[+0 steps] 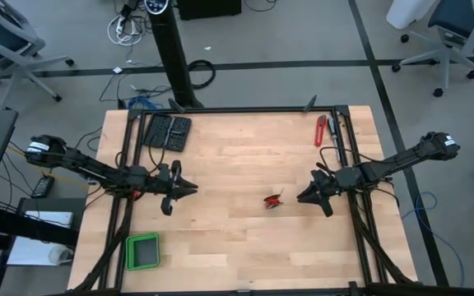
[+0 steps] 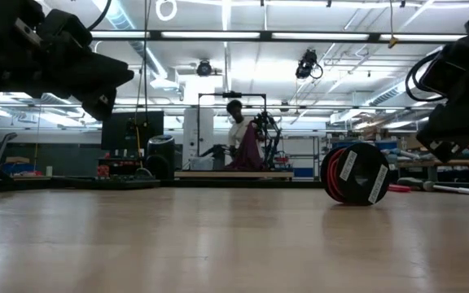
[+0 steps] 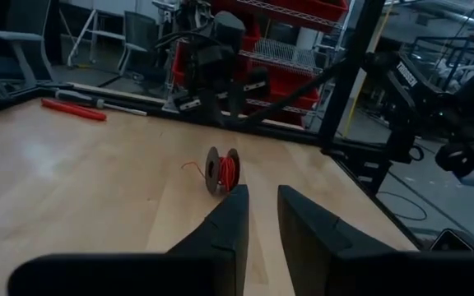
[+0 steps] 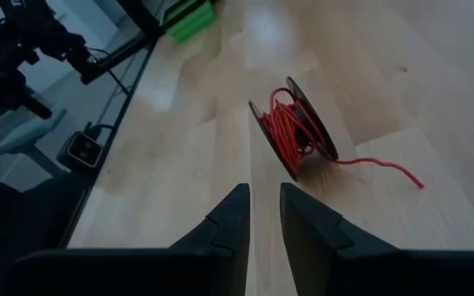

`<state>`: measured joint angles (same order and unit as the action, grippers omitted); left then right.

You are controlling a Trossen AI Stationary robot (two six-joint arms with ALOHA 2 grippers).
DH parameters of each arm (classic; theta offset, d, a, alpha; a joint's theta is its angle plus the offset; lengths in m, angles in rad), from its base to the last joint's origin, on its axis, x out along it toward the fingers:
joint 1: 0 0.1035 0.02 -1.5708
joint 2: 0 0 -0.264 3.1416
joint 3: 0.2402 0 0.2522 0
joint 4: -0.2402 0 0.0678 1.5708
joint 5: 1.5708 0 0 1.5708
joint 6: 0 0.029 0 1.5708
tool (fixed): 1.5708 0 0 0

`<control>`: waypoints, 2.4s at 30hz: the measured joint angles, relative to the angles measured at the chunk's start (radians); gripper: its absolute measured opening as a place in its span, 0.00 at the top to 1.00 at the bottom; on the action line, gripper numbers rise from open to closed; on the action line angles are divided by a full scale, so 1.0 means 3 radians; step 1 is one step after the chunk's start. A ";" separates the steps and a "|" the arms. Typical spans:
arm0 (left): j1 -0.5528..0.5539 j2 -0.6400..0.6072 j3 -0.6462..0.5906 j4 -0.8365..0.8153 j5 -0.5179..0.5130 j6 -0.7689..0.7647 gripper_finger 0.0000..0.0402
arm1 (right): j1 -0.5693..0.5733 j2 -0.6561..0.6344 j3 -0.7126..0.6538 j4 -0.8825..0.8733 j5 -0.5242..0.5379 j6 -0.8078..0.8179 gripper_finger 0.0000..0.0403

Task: Coil cords
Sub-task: Return to Home Position

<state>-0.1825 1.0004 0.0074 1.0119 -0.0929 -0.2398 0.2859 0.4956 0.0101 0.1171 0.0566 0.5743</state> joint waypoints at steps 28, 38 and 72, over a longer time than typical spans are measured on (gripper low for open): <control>0.0000 -0.2590 -0.0001 -0.2874 -0.0004 -0.0002 0.82 | 0.0000 -0.1586 -0.0006 -0.0232 0.0004 -0.0003 0.83; 0.0023 -0.3282 -0.0001 -0.3317 0.0039 -0.0004 0.82 | -0.0064 -0.1631 -0.0008 -0.0324 -0.0029 -0.0004 0.83; 0.0107 -0.3335 -0.0004 -0.3267 0.0037 -0.0003 0.82 | -0.0282 -0.1637 -0.0011 -0.0271 -0.0029 -0.0004 0.83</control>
<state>-0.1505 -0.0002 0.0063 0.0319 -0.0818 -0.2405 0.2012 0.0044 0.0067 0.0357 0.0481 0.5732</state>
